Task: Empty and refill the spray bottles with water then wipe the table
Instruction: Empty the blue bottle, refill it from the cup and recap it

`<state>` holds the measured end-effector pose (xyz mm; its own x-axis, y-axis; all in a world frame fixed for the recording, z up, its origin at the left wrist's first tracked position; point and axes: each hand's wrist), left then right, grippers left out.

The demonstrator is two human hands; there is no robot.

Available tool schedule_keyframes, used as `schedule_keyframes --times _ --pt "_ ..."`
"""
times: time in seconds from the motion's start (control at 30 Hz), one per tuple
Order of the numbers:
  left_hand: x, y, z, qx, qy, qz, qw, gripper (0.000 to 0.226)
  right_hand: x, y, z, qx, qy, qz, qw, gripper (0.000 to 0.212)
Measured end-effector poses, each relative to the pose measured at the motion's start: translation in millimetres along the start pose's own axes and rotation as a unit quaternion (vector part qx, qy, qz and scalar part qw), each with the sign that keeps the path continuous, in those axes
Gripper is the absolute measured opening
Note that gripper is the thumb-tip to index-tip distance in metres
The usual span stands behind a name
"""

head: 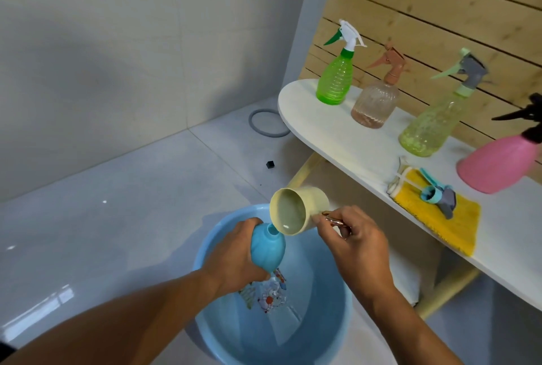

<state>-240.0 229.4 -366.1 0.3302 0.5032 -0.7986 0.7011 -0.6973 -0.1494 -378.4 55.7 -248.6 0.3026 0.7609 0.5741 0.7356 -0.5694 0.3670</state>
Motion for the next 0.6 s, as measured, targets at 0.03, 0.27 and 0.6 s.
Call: schedule_keyframes --times 0.03,0.27,0.6 --pt "-0.4 -0.1 0.6 -0.002 0.001 0.001 1.0 0.098 1.4 0.3 -0.3 -0.003 -0.008 -0.006 1.0 0.021" --pt "-2.1 0.2 4.3 -0.004 0.005 0.004 1.0 0.101 5.9 0.9 -0.3 -0.006 -0.061 -0.036 0.997 0.014" --pt "0.8 1.8 3.4 -0.004 0.002 -0.003 1.0 0.099 6.5 0.0 -0.3 -0.032 -0.095 -0.074 0.992 0.015"
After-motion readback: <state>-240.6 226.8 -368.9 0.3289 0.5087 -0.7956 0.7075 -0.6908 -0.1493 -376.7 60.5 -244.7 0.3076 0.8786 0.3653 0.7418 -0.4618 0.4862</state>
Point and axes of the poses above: each hand's wrist, its own y-axis towards the middle knuckle, its own z-axis out of the palm, x = y × z, and after that the axes turned 3 degrees about -y, right-handed
